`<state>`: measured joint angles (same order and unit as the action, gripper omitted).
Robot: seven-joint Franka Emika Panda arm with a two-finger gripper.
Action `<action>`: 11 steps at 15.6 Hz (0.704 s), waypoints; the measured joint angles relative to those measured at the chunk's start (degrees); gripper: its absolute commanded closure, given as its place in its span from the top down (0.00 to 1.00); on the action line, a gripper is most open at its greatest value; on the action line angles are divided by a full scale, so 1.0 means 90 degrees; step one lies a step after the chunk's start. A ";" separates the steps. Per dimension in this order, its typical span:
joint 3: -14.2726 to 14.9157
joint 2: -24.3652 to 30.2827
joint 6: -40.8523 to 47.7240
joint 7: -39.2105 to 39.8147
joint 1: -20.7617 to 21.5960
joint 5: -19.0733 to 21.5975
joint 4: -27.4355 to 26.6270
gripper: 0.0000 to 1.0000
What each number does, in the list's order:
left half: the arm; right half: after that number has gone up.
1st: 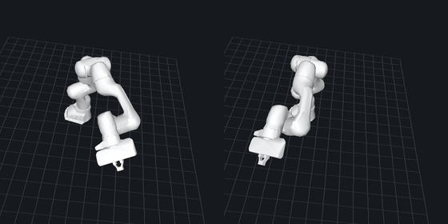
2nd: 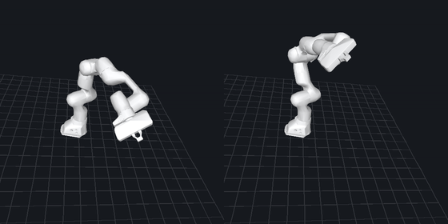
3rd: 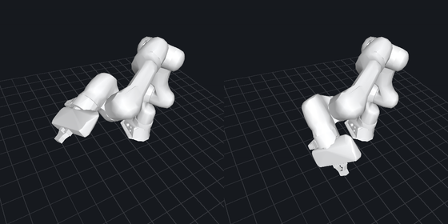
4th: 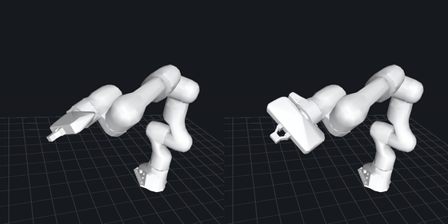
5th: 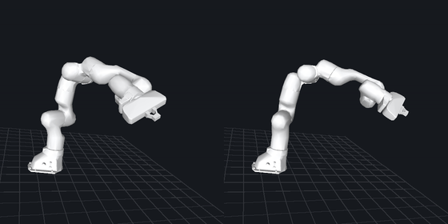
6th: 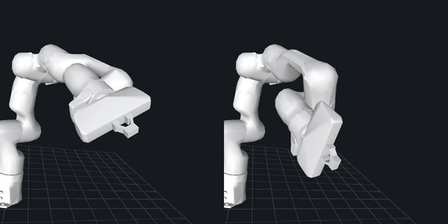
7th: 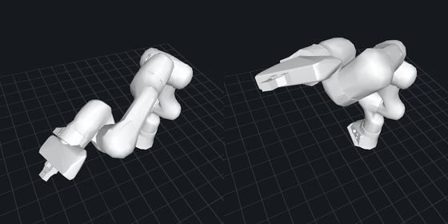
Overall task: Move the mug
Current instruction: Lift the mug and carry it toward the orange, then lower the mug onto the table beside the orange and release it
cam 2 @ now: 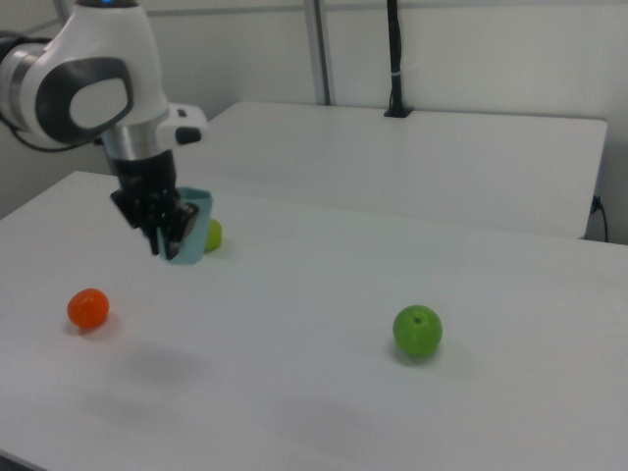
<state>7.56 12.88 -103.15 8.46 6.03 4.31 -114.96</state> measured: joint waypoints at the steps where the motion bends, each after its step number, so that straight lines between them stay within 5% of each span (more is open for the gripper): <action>1: -0.0002 0.0229 -0.0016 0.0000 0.0082 -0.0001 -0.0359 0.06; 5: -0.0004 0.0671 -0.0856 -0.0043 0.0204 -0.0001 -0.1492 0.09; 11: -0.0004 0.0486 -0.3031 -0.0157 0.0240 -0.0001 -0.2972 0.10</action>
<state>7.52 17.25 -130.43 7.05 8.18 4.29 -141.71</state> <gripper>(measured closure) 0.758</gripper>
